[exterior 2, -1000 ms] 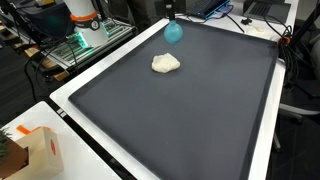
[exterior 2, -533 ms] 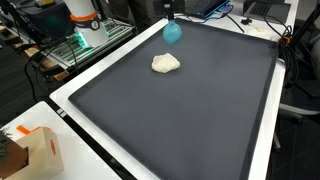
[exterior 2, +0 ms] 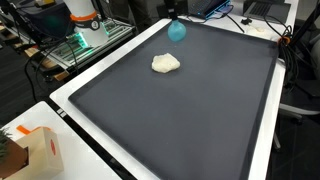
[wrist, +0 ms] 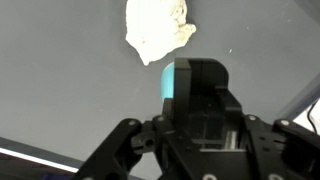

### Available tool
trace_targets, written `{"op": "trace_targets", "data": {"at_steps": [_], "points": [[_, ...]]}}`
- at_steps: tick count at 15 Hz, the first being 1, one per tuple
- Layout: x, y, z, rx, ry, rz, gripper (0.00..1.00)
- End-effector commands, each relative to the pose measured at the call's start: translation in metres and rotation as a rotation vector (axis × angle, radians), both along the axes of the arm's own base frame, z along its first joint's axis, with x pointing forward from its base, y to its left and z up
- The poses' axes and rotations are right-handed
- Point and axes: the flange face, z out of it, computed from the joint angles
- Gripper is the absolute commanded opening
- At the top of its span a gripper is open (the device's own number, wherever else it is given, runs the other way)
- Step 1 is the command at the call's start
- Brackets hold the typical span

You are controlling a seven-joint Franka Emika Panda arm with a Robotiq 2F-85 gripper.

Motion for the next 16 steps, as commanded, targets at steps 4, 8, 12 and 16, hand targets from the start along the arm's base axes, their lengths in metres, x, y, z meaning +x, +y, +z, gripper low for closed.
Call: {"op": "trace_targets", "data": {"at_steps": [4, 8, 12, 16], "points": [[0.016, -0.052, -0.02, 0.345, 0.011, 0.135, 0.25], [0.016, -0.079, -0.039, 0.559, 0.058, 0.205, 0.25], [0.012, -0.107, -0.064, 0.768, 0.144, 0.239, 0.25], [0.008, -0.13, -0.09, 0.968, 0.247, 0.2, 0.25]]}}
